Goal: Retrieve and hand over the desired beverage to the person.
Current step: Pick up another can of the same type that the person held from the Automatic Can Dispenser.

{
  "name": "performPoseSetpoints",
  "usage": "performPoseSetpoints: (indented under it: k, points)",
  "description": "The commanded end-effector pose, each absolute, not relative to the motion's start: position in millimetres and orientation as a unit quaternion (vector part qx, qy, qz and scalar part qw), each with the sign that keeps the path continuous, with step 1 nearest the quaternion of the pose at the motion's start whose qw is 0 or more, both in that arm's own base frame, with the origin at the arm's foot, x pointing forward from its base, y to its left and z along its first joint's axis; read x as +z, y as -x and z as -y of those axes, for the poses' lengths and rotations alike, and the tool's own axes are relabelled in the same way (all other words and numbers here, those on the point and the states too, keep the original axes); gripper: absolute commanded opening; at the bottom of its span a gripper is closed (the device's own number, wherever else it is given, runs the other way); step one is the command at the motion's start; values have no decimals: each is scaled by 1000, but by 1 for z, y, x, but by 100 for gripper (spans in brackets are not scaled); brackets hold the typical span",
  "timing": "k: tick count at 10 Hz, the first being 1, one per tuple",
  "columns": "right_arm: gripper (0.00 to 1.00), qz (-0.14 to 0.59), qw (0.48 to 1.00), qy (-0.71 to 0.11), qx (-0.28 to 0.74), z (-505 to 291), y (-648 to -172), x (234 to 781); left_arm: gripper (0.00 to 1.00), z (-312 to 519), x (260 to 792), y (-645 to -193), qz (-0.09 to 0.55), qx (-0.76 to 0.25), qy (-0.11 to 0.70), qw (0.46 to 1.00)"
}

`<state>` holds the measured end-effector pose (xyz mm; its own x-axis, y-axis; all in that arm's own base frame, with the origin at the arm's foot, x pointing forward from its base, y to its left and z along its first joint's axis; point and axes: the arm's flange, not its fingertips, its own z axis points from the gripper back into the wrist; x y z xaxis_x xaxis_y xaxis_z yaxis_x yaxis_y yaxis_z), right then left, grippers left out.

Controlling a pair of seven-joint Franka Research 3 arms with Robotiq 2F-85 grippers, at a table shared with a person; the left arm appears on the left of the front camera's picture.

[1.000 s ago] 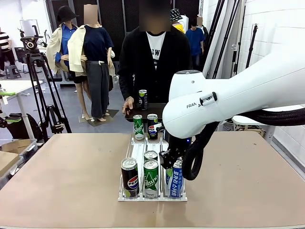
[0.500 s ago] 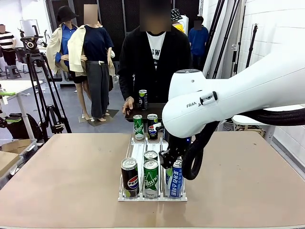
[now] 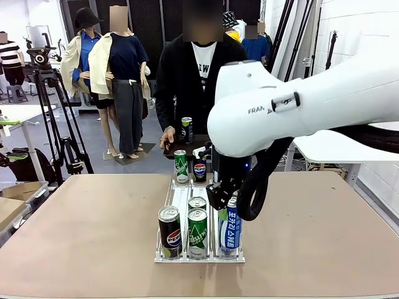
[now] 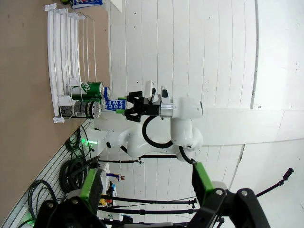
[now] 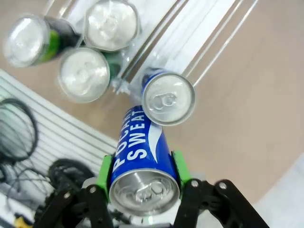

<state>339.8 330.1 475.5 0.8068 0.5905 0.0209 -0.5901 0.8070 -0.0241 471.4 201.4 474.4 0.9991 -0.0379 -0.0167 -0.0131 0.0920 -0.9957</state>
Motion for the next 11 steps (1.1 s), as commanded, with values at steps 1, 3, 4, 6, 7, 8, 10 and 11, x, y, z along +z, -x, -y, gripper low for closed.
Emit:
performPoseSetpoints:
  k: [1, 3, 4, 6, 7, 8, 10, 11]
  points:
    - [0, 17, 949, 35, 314, -333, -333, 499, 100, -202, 476, -471, -16, -6, 671, 741]
    - [0, 29, 949, 48, 310, -333, -325, 519, 100, -202, 476, -471, -16, -6, 671, 741]
    - [0, 36, 948, 50, 313, -331, -320, 530, 100, -202, 476, -471, -16, -6, 671, 741]
    - [0, 49, 944, 56, 320, -325, -309, 551, 100, -202, 476, -471, -16, -6, 671, 741]
    - [0, 57, 944, 64, 319, -320, -302, 566, 100, -202, 476, -471, -16, -6, 671, 741]
    - [0, 57, 942, 67, 325, -315, -299, 578, 100, -202, 476, -471, -16, -6, 671, 741]
    - [0, 45, 938, 81, 333, -297, -296, 601, 100, -202, 476, -471, -16, -6, 671, 741]
    - [0, 45, 937, 81, 335, -284, -295, 613, 100, -202, 476, -471, -16, -6, 671, 741]
